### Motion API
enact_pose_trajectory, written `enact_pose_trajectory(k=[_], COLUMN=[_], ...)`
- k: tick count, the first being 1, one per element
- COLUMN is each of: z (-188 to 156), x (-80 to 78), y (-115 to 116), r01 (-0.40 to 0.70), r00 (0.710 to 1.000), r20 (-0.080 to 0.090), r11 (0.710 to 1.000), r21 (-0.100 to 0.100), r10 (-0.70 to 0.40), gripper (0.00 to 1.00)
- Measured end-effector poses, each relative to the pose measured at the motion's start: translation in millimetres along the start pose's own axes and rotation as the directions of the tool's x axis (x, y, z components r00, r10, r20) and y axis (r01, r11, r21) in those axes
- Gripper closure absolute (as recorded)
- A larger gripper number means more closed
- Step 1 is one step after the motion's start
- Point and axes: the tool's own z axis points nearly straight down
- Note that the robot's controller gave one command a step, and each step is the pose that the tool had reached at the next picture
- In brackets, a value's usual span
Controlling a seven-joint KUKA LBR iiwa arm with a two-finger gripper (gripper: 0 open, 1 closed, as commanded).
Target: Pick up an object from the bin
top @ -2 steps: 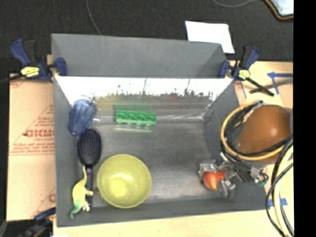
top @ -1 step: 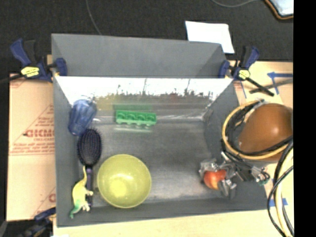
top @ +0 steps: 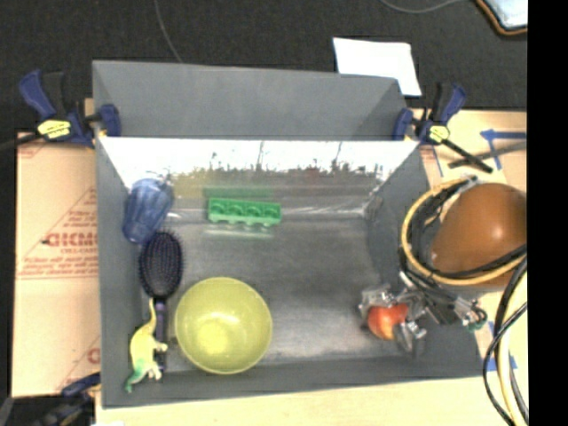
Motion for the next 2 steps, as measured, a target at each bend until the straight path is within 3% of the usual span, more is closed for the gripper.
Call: enact_pose_trajectory(k=[2], z=[-29], x=[-0.7], y=[0], r01=[-0.005], r00=[1.0], r20=[0.002], r11=[1.0], r21=[0.001], r10=[0.005], gripper=[1.0])
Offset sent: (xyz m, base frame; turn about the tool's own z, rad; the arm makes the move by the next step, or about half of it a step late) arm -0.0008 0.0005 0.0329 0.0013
